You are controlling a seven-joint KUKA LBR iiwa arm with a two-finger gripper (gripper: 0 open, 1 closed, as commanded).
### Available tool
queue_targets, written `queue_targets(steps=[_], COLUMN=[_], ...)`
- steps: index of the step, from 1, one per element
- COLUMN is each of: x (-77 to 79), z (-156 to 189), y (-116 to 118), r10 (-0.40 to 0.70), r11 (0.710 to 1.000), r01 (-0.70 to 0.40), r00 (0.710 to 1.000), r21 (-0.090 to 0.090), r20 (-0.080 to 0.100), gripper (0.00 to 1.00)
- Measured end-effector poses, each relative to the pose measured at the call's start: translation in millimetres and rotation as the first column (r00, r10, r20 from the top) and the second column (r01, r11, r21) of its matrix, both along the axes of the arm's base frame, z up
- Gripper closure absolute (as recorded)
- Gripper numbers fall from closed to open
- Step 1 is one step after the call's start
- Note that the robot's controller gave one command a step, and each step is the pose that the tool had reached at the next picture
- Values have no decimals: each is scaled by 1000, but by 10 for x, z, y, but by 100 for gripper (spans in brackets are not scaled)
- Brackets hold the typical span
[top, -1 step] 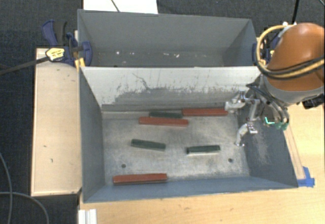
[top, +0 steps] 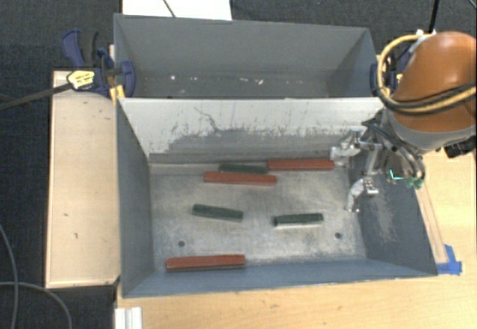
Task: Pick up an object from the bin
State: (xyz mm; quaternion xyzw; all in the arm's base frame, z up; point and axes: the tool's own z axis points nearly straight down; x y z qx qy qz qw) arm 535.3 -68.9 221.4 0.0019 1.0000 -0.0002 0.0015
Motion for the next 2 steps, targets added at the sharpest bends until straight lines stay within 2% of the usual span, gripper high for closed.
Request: queue_targets(steps=[1, 2], x=[17, -1], z=[-474, -628], y=[88, 123], r10=[-24, -30], r11=[1000, 1000], r01=[24, 30], r00=[1000, 1000], r21=[0, 0], r20=[7, 7], gripper=[0, 0])
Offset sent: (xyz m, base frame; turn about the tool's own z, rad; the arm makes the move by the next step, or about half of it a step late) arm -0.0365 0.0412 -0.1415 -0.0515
